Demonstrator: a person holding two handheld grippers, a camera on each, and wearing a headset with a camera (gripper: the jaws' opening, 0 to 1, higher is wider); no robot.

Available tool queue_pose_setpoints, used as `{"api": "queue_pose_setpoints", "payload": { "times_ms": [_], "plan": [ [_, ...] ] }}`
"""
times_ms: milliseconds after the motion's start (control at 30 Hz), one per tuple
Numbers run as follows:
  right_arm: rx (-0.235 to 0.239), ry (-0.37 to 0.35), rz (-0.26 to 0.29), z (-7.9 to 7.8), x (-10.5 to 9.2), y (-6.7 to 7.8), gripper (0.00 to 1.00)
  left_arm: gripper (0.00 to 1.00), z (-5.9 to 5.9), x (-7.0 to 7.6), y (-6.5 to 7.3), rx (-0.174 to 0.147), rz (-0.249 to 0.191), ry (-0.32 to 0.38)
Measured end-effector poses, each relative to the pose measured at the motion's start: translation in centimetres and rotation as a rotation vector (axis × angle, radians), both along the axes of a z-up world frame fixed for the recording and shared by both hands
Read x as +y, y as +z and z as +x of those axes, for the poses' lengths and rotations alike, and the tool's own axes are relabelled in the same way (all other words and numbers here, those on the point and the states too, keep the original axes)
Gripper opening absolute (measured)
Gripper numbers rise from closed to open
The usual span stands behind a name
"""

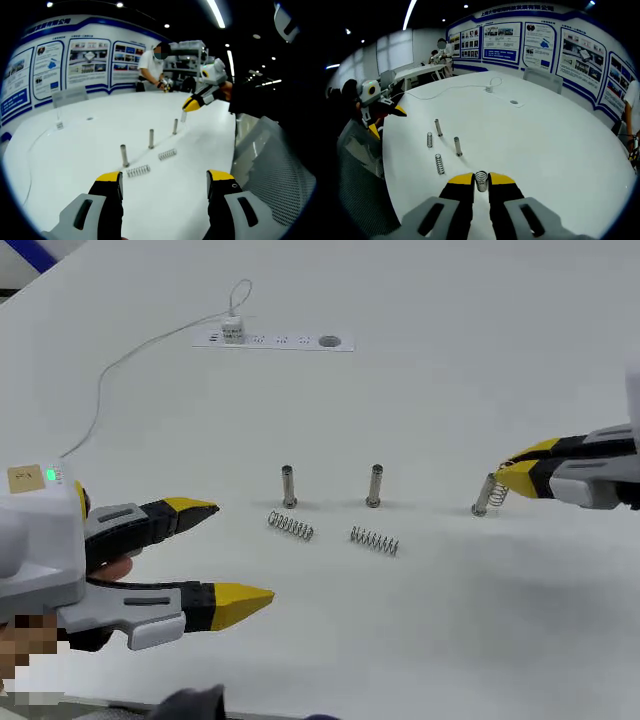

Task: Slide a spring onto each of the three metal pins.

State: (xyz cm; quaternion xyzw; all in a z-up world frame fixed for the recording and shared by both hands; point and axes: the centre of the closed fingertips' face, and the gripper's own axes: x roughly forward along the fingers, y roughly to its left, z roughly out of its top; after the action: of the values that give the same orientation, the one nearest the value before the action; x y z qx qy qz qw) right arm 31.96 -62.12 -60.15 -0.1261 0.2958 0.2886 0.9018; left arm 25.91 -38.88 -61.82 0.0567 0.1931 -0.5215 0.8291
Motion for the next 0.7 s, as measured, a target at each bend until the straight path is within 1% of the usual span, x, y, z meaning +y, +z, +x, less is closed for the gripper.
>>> {"api": "queue_pose_setpoints", "payload": {
  "times_ms": [33,100,200,500,700],
  "plan": [
    [-0.014,-0.013,0.004,0.4,-0.1,0.3,0.12,0.69,0.0,0.0,0.0,-0.001,-0.002,0.001],
    [-0.029,-0.043,0.010,1.1,-0.4,0.6,0.12,0.69,0.0,0.0,0.1,-0.002,-0.004,0.003],
    [-0.036,-0.059,0.011,1.6,-0.6,0.5,0.12,0.69,0.0,0.0,0.1,-0.002,-0.006,0.001],
    [-0.016,-0.083,0.017,2.3,-0.9,-0.6,0.12,0.69,-0.1,-0.1,0.1,0.002,-0.014,-0.001],
    [0.000,-0.088,0.016,2.5,-1.2,-1.8,0.12,0.69,-0.1,-0.1,-0.1,0.008,-0.009,-0.006]
  ]
}}
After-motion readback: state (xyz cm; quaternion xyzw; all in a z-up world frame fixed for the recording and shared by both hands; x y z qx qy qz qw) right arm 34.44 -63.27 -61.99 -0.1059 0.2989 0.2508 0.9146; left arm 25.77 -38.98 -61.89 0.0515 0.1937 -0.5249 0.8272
